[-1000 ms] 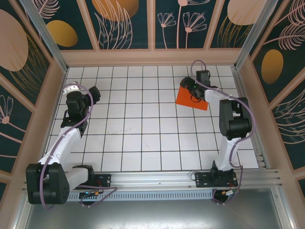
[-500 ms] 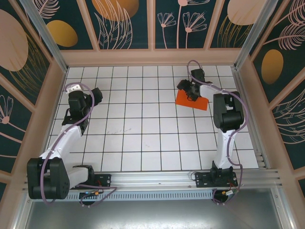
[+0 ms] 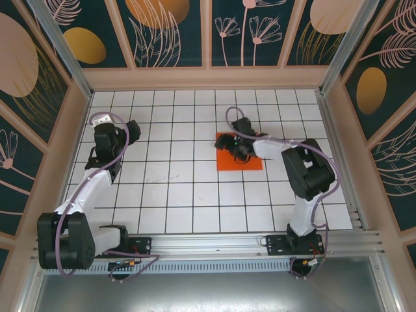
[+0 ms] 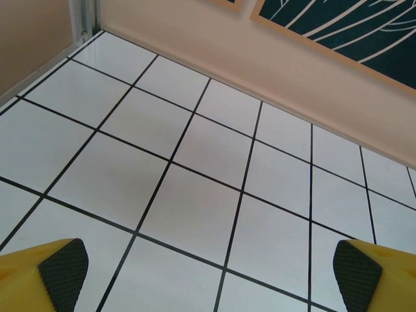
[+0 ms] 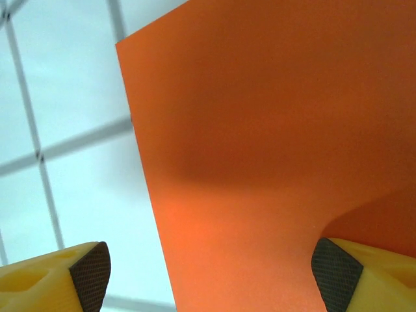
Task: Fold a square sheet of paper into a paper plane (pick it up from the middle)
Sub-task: Move the square sheet of paper to the center of the table, then first fold in half a square sheet of paper at the center of the table.
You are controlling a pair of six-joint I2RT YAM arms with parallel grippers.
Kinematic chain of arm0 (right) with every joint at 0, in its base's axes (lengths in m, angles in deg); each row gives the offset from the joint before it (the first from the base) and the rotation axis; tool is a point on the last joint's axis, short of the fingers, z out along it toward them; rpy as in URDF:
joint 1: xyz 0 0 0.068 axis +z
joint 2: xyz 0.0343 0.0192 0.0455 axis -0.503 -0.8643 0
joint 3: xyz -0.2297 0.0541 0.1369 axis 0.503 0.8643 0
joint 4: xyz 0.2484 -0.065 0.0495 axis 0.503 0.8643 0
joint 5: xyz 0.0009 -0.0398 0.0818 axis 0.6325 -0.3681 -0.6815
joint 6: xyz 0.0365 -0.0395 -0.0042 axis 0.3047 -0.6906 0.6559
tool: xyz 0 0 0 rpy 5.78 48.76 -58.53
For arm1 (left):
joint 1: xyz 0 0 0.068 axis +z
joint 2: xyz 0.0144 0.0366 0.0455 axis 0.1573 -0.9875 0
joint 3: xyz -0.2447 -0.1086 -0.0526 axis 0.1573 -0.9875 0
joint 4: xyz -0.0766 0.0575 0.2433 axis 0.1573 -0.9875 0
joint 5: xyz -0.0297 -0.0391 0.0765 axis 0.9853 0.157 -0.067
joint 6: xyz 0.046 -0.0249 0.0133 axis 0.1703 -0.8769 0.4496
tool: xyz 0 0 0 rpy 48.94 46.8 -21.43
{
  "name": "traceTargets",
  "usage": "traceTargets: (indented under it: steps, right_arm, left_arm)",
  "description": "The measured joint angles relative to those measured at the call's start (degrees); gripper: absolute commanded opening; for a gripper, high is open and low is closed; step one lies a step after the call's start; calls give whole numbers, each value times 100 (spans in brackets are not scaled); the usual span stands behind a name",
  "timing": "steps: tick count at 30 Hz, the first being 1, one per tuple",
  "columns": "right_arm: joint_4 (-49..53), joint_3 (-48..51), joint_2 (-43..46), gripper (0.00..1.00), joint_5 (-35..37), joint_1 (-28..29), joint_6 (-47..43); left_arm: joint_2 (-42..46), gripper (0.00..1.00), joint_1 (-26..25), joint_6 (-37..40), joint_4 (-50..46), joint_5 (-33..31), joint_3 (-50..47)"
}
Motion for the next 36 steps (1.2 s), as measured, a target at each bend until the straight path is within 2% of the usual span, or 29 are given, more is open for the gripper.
traceTargets:
  steps: [4,11,16,22,28,36]
  right_arm:
    - [155,282,317,86,-116,472,275]
    - [1547,-321,435,99,131,315,-166]
    - [2120,-597,494,99,568,13,-927]
    - [2546,-1121,17,99,1054,173,-1582]
    - [2743,-1290,-442,95,1281,345,-1794]
    - [2815,-1309,-573,90,1475,417,-1818]
  left_arm:
    - [-46,99,0,0,-17,15,0]
    - [-94,99,0,-2,-83,31,13]
    - [-177,99,0,-42,-85,249,31]
    - [-391,99,0,-103,-85,579,129]
    - [-457,99,0,-111,-83,708,146]
    - [-507,99,0,-127,-85,765,170]
